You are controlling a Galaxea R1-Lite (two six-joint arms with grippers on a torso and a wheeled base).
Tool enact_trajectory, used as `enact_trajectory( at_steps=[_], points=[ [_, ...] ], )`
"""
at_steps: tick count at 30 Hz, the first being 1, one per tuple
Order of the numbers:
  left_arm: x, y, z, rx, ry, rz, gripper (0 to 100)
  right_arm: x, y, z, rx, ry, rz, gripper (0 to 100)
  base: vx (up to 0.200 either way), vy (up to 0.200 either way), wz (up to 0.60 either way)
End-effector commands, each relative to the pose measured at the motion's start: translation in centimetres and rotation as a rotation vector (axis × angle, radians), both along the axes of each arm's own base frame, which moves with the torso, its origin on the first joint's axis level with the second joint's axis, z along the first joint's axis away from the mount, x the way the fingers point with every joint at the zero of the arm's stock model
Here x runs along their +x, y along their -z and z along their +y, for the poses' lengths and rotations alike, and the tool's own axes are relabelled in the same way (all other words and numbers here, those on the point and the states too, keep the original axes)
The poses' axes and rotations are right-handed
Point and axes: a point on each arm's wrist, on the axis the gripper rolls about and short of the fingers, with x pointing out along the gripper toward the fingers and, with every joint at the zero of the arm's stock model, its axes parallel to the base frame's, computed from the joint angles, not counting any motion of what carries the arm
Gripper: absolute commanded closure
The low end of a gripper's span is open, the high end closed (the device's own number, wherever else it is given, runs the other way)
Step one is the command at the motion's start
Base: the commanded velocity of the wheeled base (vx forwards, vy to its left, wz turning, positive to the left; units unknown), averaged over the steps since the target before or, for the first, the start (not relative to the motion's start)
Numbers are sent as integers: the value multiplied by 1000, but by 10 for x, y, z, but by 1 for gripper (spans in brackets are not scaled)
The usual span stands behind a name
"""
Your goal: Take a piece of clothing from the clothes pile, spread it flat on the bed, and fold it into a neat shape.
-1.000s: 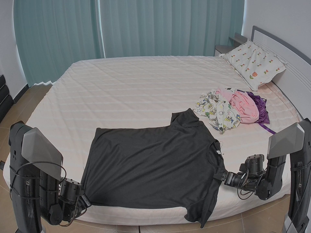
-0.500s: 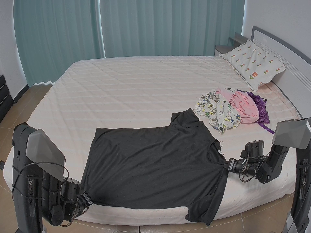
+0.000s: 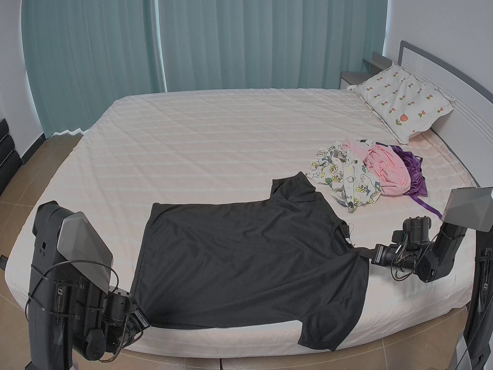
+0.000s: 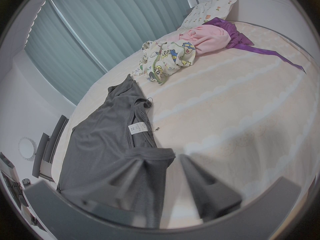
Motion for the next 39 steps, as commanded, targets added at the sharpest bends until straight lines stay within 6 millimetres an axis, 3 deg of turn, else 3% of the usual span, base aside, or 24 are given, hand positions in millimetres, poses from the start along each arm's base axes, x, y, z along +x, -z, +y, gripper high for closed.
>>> enact_trajectory(
  at_steps=[1,6,7,11,21,22,27,32,39],
  points=[
    [-2,1,0,-2,0,4,100,-2,1,0,6,-8,5,0,0,0,0],
    [-1,0,0,-4,1,0,100,-14,-8,-1,49,-38,14,0,0,0,0],
    [1,0,-1,-7,-1,-11,100,-27,-12,1,81,-76,34,0,0,0,0],
    [4,-5,-1,-14,-4,-38,100,-42,-12,6,94,-114,72,0,0,0,0],
    [10,-20,-1,-44,-36,-120,100,-41,9,32,59,-169,131,0,0,0,0],
    [10,-21,-1,-44,-36,-121,100,-41,10,33,55,-167,132,100,0,0,0],
    [13,-26,2,-46,-49,-151,100,-33,17,35,30,-149,119,100,0,0,0],
    [34,-34,9,-64,-93,-251,100,-5,-6,27,50,-107,-10,100,0,0,0],
    [67,-37,9,-87,-113,-371,100,13,-13,34,54,-125,-77,100,0,0,0]
  ],
)
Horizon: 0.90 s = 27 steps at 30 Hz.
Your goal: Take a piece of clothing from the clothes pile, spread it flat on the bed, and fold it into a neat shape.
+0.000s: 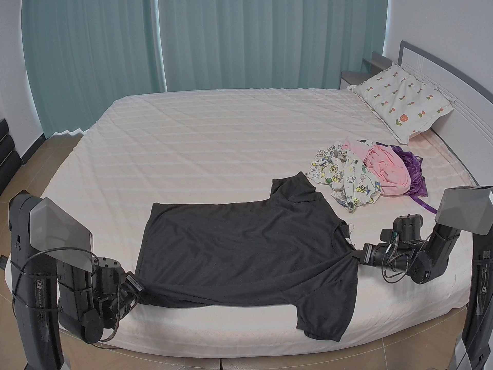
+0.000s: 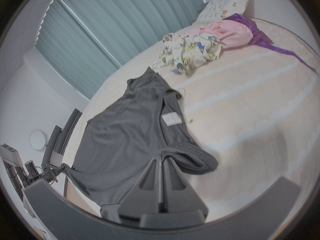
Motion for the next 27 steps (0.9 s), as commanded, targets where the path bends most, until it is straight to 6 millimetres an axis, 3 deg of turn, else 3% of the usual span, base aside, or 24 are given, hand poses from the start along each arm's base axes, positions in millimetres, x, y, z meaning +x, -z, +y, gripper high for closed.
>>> enact_trajectory(
  at_steps=[1,6,7,11,18,19,22,27],
  points=[
    [23,-6,1,-19,-19,-104,100,15,-6,6,6,-11,-54,100,0,0,0],
    [34,2,-1,-27,-20,-114,100,32,-2,9,6,-13,-91,100,0,0,0],
    [34,4,-1,-28,-22,-108,100,33,0,9,6,-13,-86,0,0,0,0],
    [37,12,-1,-32,-27,-98,100,34,6,10,7,-13,-75,0,0,0,0],
    [41,14,-1,-40,-33,-105,100,26,-2,-5,20,44,-64,0,0,0,0],
    [41,13,-1,-52,-40,-112,100,10,-14,-7,67,76,-31,0,0,0,0],
    [41,13,-1,-53,-40,-113,100,-16,-22,3,112,78,33,0,0,0,0],
    [39,13,0,-51,-40,-104,100,-62,-18,27,104,5,159,0,0,0,0]
  ],
)
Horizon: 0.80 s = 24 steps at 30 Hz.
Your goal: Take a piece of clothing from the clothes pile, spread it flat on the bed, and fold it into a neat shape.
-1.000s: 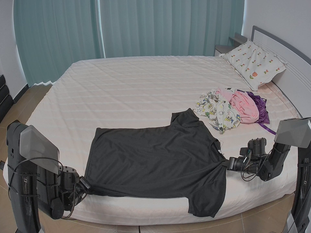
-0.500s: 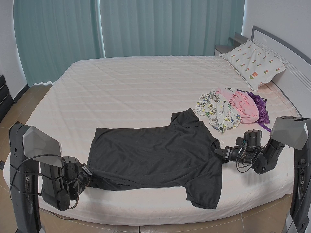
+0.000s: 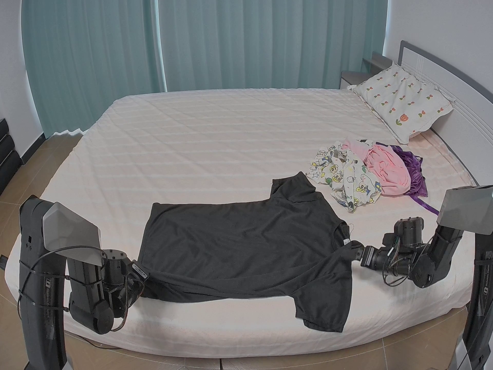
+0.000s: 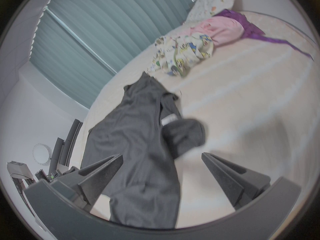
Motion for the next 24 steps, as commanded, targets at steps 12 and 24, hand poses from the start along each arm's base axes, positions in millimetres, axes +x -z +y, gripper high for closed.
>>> enact_trajectory(
  at_steps=[12,24],
  points=[
    [-4,-5,4,-19,-25,-10,100,-100,11,59,-107,-162,252,0,0,0,0],
    [-4,-5,6,-21,-32,-10,100,-109,26,74,-224,-147,269,0,0,0,0]
  ],
)
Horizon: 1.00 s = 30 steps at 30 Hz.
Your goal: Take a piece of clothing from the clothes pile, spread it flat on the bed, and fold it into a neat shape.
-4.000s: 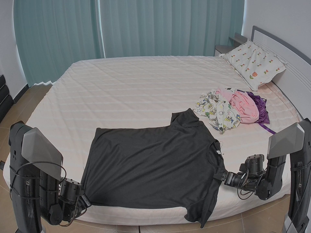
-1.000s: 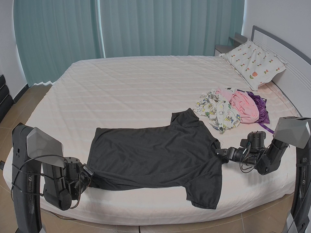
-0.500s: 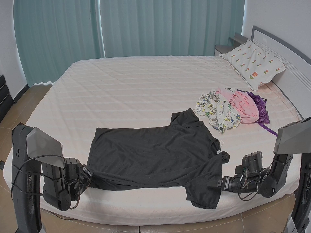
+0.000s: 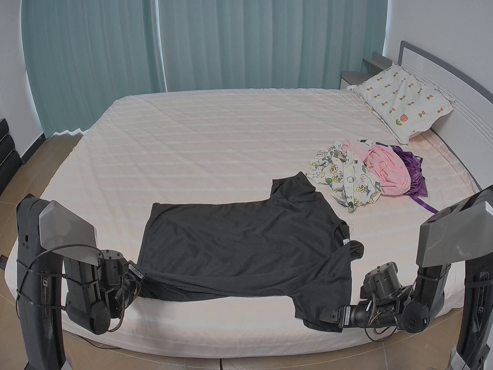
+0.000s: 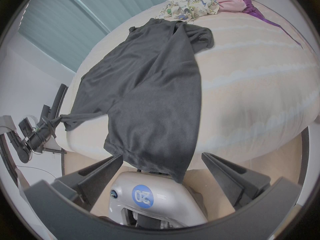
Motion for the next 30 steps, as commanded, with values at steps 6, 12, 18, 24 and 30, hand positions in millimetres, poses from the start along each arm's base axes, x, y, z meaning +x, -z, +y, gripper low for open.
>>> enact_trajectory(
  at_steps=[6,12,18,24,30],
  points=[
    [1,-2,0,-2,0,-18,100,-4,9,14,-10,14,18,0,0,0,0],
    [1,-2,0,-2,0,-18,100,1,15,20,-31,52,1,100,0,0,0],
    [1,-3,0,-2,-2,-20,100,-2,19,23,-75,57,-7,100,0,0,0],
    [-1,-6,-1,-1,2,-21,100,-5,11,12,-98,75,-13,100,0,0,0],
    [-8,-14,-1,1,8,-25,100,-7,-9,-6,-101,91,-49,100,0,0,0]
  ],
)
